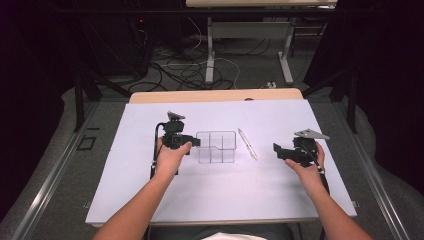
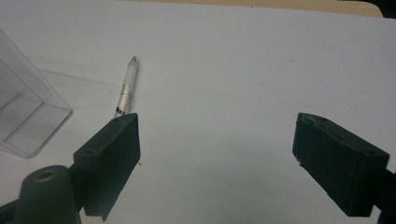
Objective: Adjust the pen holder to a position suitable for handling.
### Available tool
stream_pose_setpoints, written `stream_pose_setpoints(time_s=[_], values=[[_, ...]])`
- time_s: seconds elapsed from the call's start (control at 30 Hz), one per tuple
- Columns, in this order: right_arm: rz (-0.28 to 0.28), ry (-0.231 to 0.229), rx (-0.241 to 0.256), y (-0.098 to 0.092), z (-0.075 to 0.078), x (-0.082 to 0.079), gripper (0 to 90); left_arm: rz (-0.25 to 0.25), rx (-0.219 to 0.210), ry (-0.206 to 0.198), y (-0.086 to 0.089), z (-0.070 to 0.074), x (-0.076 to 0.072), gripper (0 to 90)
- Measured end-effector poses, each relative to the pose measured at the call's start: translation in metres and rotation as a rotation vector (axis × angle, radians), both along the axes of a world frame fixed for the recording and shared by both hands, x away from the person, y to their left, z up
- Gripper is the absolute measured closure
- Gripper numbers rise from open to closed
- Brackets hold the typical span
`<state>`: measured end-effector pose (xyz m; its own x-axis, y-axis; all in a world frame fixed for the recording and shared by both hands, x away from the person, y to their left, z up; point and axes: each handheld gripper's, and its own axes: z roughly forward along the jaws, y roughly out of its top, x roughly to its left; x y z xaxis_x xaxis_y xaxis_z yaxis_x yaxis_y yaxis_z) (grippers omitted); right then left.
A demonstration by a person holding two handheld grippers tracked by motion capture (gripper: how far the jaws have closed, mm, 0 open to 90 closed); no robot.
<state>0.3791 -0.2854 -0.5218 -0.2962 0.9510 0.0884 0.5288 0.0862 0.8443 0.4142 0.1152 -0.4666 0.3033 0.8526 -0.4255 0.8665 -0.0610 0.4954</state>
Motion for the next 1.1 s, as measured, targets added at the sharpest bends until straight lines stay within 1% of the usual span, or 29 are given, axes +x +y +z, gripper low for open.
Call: stream_pose_setpoints(time_s=[0.03, 0.07, 0.1, 0.17, 0.23, 0.27, 0.3, 0.33, 0.37, 0.4, 0.43, 0.47, 0.53, 0.57, 0.6, 0.63, 0.67, 0.73, 0.77, 0.8, 0.87, 0.9, 0.97, 1.0, 1.03, 1.1], values=[[-0.001, 0.0, -0.001, 0.0, 0.0, 0.0, 14.7, 0.005, -0.006, 0.001, 0.002, 0.0, 0.0, 68.5], [-0.002, 0.002, 0.001, 0.0, 0.0, 0.0, 14.7, 0.0, -0.011, -0.002, 0.005, 0.001, -0.001, 67.2], [0.002, -0.001, -0.004, 0.0, 0.0, 0.0, 14.7, -0.001, -0.028, 0.003, 0.006, 0.001, -0.001, 66.1], [0.001, 0.001, -0.004, 0.0, 0.0, 0.0, 14.7, -0.005, -0.041, -0.001, 0.01, 0.001, -0.002, 64.4], [0.004, 0.0, -0.006, 0.0, -0.001, 0.0, 14.7, -0.016, -0.046, -0.022, 0.013, 0.001, -0.004, 63.5], [0.004, -0.001, -0.007, 0.0, -0.001, 0.0, 14.7, -0.018, -0.055, -0.036, 0.014, 0.001, -0.005, 62.5], [0.004, 0.0, -0.007, 0.001, -0.001, 0.0, 14.7, -0.016, -0.054, -0.053, 0.015, 0.001, -0.005, 60.8], [0.004, 0.001, -0.005, 0.001, 0.0, 0.0, 14.7, -0.016, -0.06, -0.053, 0.016, 0.002, -0.006, 60.0], [0.003, 0.0, -0.004, 0.001, 0.0, 0.0, 14.7, -0.017, -0.067, -0.062, 0.018, 0.003, -0.007, 59.2], [0.003, 0.001, -0.005, 0.001, 0.0, 0.0, 14.7, -0.014, -0.08, -0.074, 0.019, 0.003, -0.008, 57.9], [0.003, 0.003, -0.005, 0.002, 0.0, 0.0, 14.7, -0.021, -0.075, -0.085, 0.021, 0.004, -0.009, 56.7], [0.007, -0.002, -0.012, 0.001, -0.001, 0.0, 14.7, -0.017, -0.076, -0.099, 0.022, 0.004, -0.01, 55.9], [0.008, -0.001, -0.01, 0.001, -0.001, 0.0, 14.7, -0.034, -0.073, -0.136, 0.026, 0.005, -0.012, 52.2], [0.005, 0.001, -0.009, 0.001, -0.001, 0.0, 14.7, -0.043, -0.074, -0.159, 0.027, 0.005, -0.012, 48.8], [0.005, 0.001, -0.009, 0.001, -0.001, 0.0, 14.7, -0.044, -0.072, -0.168, 0.029, 0.006, -0.013, 48.8], [0.005, 0.0, -0.009, 0.001, -0.001, 0.0, 14.7, -0.054, -0.07, -0.189, 0.031, 0.006, -0.014, 47.4], [0.006, 0.001, -0.009, 0.001, -0.001, 0.0, 14.7, -0.053, -0.074, -0.215, 0.032, 0.006, -0.015, 45.6], [0.004, 0.001, -0.006, 0.001, -0.001, 0.0, 14.7, -0.063, -0.065, -0.253, 0.035, 0.005, -0.017, 42.8], [0.006, 0.0, -0.008, 0.001, -0.001, 0.0, 14.7, -0.061, -0.057, -0.278, 0.036, 0.004, -0.017, 40.9], [0.005, 0.0, -0.009, 0.001, -0.001, 0.0, 14.7, -0.062, -0.044, -0.292, 0.037, 0.003, -0.017, 38.8], [0.002, 0.003, -0.004, 0.002, 0.0, -0.001, 14.7, -0.046, -0.026, -0.328, 0.039, 0.0, -0.018, 36.5], [0.003, 0.002, -0.004, 0.002, 0.0, -0.001, 14.7, -0.042, -0.018, -0.335, 0.041, -0.001, -0.018, 34.4], [0.005, 0.001, -0.004, 0.002, 0.0, -0.001, 14.7, -0.041, -0.006, -0.351, 0.047, -0.003, -0.018, 33.3], [0.006, 0.0, -0.006, 0.002, 0.0, -0.001, 14.7, -0.04, 0.006, -0.368, 0.049, -0.003, -0.018, 32.8], [0.006, 0.002, -0.004, 0.002, 0.0, -0.001, 14.7, -0.038, 0.02, -0.399, 0.052, -0.004, -0.019, 32.4], [0.013, 0.004, -0.004, 0.002, 0.0, -0.001, 14.7, -0.049, 0.071, -0.45, 0.058, -0.005, -0.019, 29.4]])
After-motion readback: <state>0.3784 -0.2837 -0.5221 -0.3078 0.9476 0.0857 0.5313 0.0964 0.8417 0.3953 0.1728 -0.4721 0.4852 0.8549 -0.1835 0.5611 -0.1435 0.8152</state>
